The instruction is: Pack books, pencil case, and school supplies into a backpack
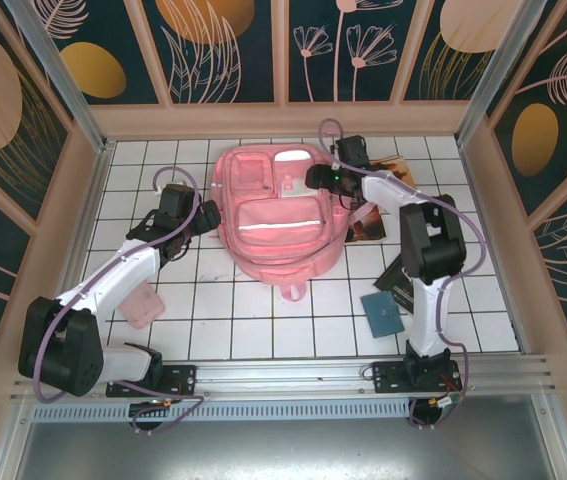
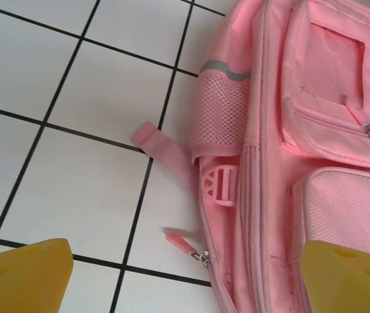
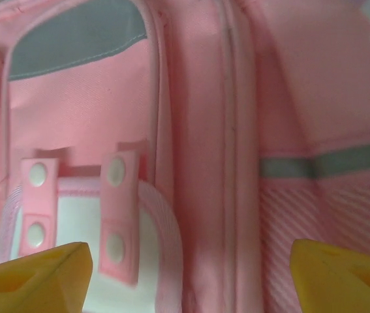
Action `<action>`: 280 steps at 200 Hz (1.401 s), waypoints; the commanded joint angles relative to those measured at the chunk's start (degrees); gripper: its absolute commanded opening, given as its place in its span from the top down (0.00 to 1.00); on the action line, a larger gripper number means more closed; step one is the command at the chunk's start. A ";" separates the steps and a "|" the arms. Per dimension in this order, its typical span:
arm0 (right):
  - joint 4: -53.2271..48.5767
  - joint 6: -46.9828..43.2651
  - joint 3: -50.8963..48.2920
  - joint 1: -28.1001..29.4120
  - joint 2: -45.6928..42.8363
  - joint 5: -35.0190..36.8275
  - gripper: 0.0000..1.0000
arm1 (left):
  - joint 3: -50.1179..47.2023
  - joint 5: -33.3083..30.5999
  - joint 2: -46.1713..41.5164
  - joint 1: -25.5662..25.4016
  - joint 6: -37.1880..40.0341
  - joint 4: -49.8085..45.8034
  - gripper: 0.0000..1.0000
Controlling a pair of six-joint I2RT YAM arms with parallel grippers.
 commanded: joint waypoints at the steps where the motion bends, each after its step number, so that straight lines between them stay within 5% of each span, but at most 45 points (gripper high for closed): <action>1: -4.07 -2.88 7.17 2.81 3.83 -3.50 0.22 | 1.44 1.77 -0.77 0.28 -0.94 0.33 0.10; 72: -1.82 -2.24 19.31 11.10 10.86 -20.16 0.27 | 2.38 3.46 -0.82 0.33 -1.27 0.27 0.10; 100: -0.34 1.87 15.27 8.18 3.38 -14.72 0.27 | 3.00 5.49 -0.81 0.29 -0.90 0.08 0.11; 170: 0.71 2.57 -19.97 -8.25 -21.46 3.41 0.27 | 4.92 14.09 1.76 -1.97 -3.25 3.56 0.12; 249: -0.08 2.58 -25.71 -14.32 -16.55 5.84 0.33 | 20.31 17.77 19.39 -13.70 -9.52 6.92 0.25; 280: -0.51 2.13 -26.72 -13.57 -15.56 3.47 0.49 | 27.41 20.33 28.40 -17.20 -10.37 7.29 0.32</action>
